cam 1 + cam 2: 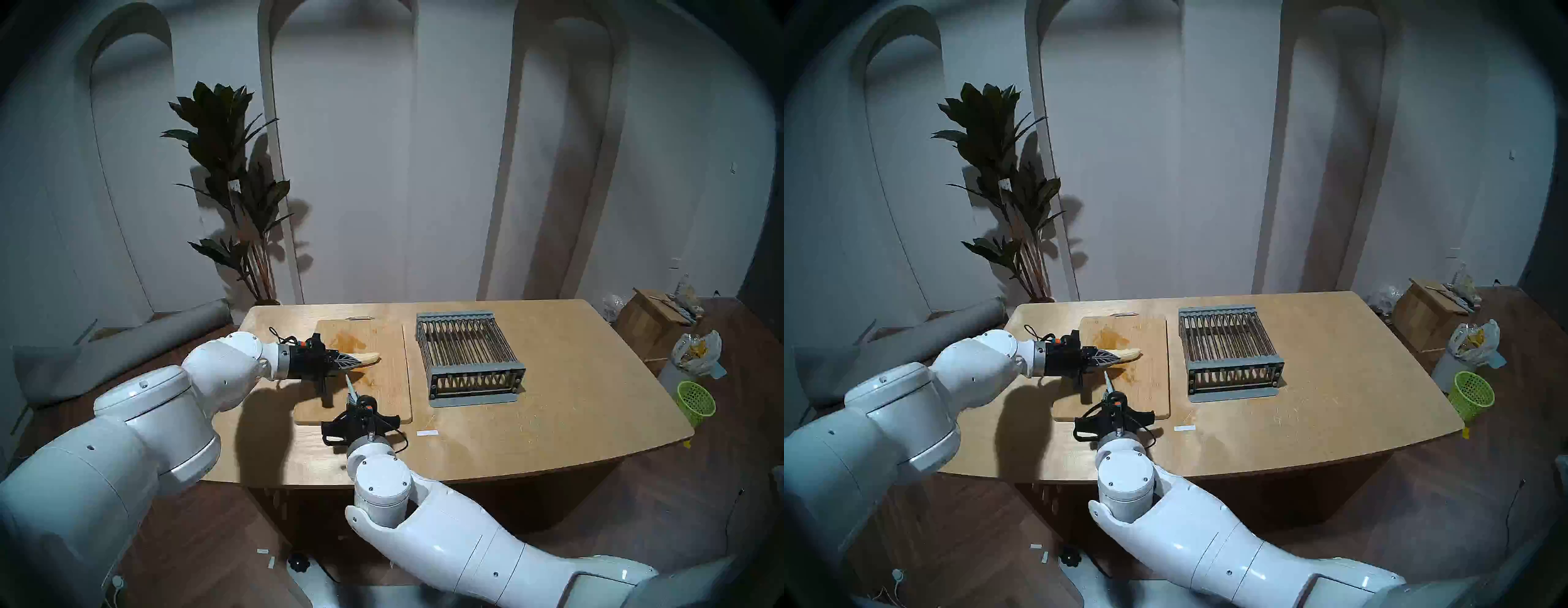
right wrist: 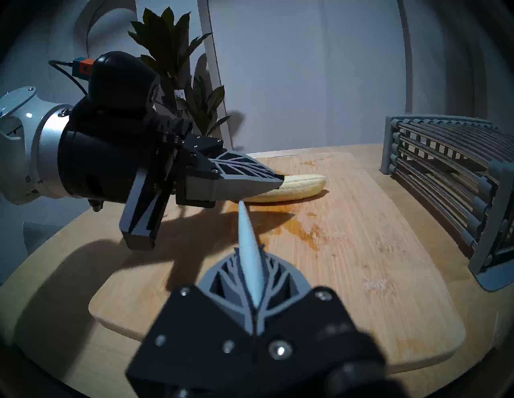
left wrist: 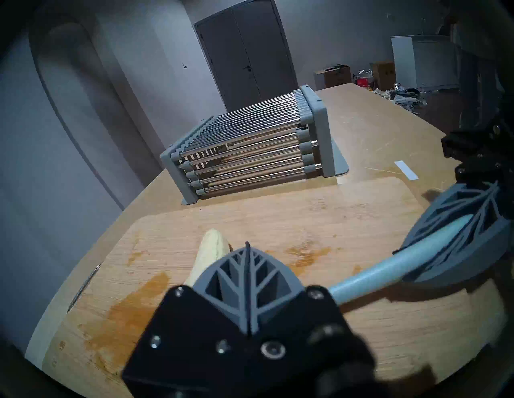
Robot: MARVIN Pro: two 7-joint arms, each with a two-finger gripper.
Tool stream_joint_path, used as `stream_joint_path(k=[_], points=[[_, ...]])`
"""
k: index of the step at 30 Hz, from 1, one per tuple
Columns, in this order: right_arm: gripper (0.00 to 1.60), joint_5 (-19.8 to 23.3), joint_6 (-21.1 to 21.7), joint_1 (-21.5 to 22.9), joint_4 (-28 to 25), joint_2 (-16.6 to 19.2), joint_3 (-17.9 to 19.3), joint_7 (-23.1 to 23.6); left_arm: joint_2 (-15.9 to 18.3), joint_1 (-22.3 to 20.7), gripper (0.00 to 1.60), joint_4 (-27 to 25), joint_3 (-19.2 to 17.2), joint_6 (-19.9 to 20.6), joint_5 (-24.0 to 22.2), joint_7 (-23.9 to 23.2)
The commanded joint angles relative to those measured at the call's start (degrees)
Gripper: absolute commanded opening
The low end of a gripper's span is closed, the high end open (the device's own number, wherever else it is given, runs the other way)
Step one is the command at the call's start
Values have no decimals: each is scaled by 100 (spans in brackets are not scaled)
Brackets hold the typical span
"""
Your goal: Cut the banana into four pieces on the cutting board
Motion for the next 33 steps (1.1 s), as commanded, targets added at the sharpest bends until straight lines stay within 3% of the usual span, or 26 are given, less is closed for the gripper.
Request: stream_joint_path(k=[1, 20, 33], points=[[0, -7, -63, 235, -134, -90, 158, -35, 76, -108, 0, 24, 142, 109, 128, -337], [0, 61, -62, 249, -189, -31, 257, -78, 45, -391, 0, -64, 686, 486, 437, -855], [0, 90, -49, 259, -188, -3, 338, -135, -66, -342, 0, -96, 661, 743, 305, -974]])
